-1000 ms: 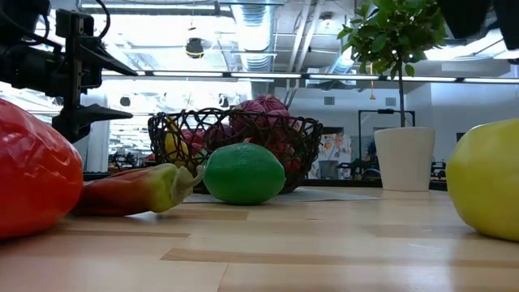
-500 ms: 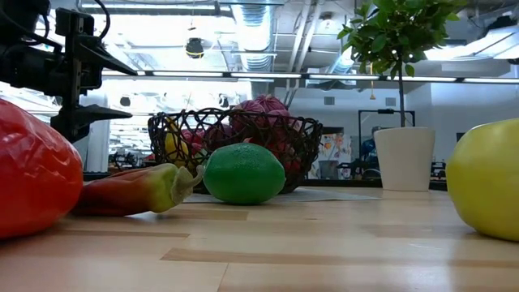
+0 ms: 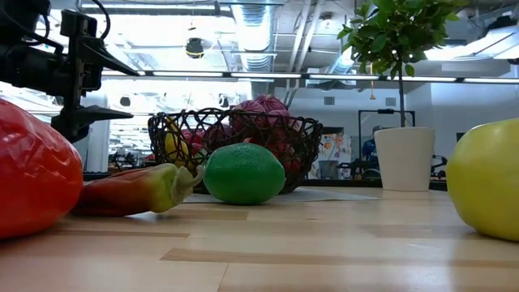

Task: Build produce basket
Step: Put the green apple into the wired basket

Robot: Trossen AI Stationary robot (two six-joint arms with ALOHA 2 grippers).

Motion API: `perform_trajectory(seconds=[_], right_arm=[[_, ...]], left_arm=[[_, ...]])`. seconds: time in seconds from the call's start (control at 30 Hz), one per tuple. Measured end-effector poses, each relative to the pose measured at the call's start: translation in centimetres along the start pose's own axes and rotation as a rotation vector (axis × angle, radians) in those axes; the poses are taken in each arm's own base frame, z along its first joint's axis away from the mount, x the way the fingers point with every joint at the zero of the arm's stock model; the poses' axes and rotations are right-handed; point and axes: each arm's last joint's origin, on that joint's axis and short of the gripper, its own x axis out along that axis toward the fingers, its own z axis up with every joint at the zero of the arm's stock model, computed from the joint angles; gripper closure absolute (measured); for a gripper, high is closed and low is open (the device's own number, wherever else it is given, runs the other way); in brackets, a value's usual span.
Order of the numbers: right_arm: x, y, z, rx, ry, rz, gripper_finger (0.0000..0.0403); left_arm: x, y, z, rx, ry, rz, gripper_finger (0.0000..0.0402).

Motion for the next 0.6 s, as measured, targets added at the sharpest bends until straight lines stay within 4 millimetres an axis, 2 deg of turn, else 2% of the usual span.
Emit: perform_trajectory(seconds=[0.23,0.4,0.5,0.6], right_arm=[[0.6,-0.3,1.6,-0.084,0.049,-0.003,0.0137],[0.5,-0.4,1.7,-0.151,0.047,0.0,0.0137],[1.4,-1.4,0.6,-0.17,0.114,-0.033,0.0137],[2.8,-3.3,-1.4,-0.132,0.224,-0.105,0.0137]], left_arm=[[0.0,0.0,0.0,0.015,-0.003,0.001,0.0113],[0.0,0.0,0.0,0.019,-0.012,0.003,0.0113],[0.0,0.0,0.0,0.018,-0.013,0.002,0.0113],[0.0,0.0,0.0,0.018,-0.013,0.002,0.0113]])
